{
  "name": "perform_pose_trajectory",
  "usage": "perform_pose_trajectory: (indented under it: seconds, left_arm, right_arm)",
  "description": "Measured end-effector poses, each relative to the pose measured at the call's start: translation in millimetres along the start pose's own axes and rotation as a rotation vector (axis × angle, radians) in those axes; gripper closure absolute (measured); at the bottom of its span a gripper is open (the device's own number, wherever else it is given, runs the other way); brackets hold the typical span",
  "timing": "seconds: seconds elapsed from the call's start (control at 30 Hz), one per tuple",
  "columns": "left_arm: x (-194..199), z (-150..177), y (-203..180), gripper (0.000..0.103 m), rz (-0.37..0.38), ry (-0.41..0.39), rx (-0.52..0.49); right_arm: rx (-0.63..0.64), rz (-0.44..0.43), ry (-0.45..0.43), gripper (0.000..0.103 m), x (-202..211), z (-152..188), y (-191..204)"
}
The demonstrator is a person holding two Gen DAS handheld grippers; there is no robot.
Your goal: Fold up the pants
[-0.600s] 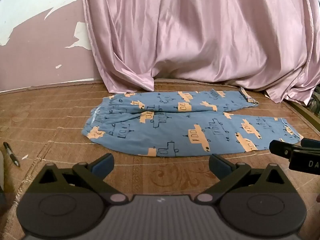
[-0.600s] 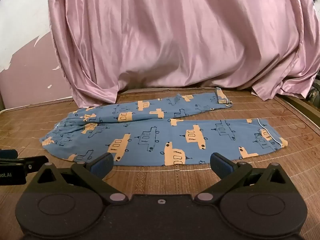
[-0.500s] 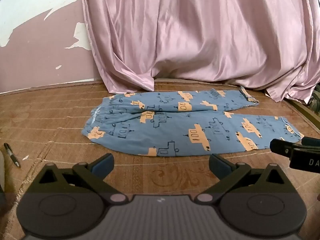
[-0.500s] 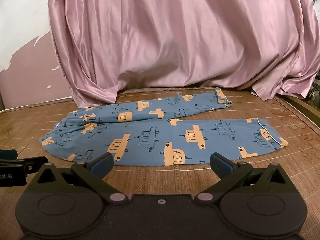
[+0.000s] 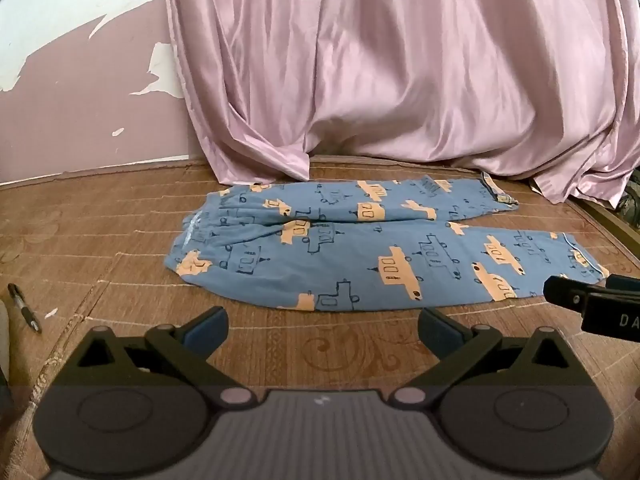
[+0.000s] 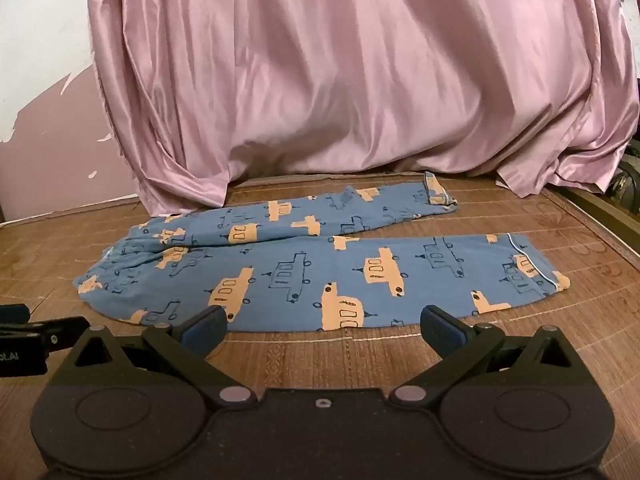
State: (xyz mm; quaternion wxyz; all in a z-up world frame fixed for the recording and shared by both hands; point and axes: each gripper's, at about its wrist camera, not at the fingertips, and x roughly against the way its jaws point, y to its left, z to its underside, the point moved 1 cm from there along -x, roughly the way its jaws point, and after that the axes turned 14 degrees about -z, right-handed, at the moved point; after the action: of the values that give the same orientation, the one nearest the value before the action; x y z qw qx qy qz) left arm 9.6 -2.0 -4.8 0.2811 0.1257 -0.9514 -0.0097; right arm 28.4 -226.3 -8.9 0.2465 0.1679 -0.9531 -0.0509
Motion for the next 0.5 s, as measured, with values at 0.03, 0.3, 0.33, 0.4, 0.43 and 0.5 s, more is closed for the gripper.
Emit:
perform_pose_trajectory:
  seconds: [0.03,0.3,0.33,0.4,0.43,0.5]
  left_arm:
    - [0.5,0.3,-0.1,0.000,0.000,0.000,0.001]
    - [0.2,2.4,2.7,0.000,0.001,0.001,-0.001]
    - [0.2,2.5,3.2,0.000,0.000,0.001,-0.001]
    - [-0.4,2.9,4.0,0.000,-0.001,0.002,0.001]
    - [-0.3,3.1,3.9,0.000,-0.001,0.002,0.000]
    - [-0.4,3.0,4.0,0.000,-0.001,0.001,-0.001]
  right_arm:
    - [0.000,-0.001,0.000,0.001,0.0,-0.1,0.1]
    - [-0.004,0.003,0.001,0.001,-0.9,0.0,0.0]
    - [-0.005,0.003,0.002,0.001,-1.0,0.3,-0.3]
    - [-0.007,0.003,0.002,0.001,-1.0,0.9,0.0]
    - [-0.007,0.003,0.002,0.001,-1.2,1.0,-0.3]
    - [-0.007,0.002,0.003,0.001,-1.0,1.4,0.1]
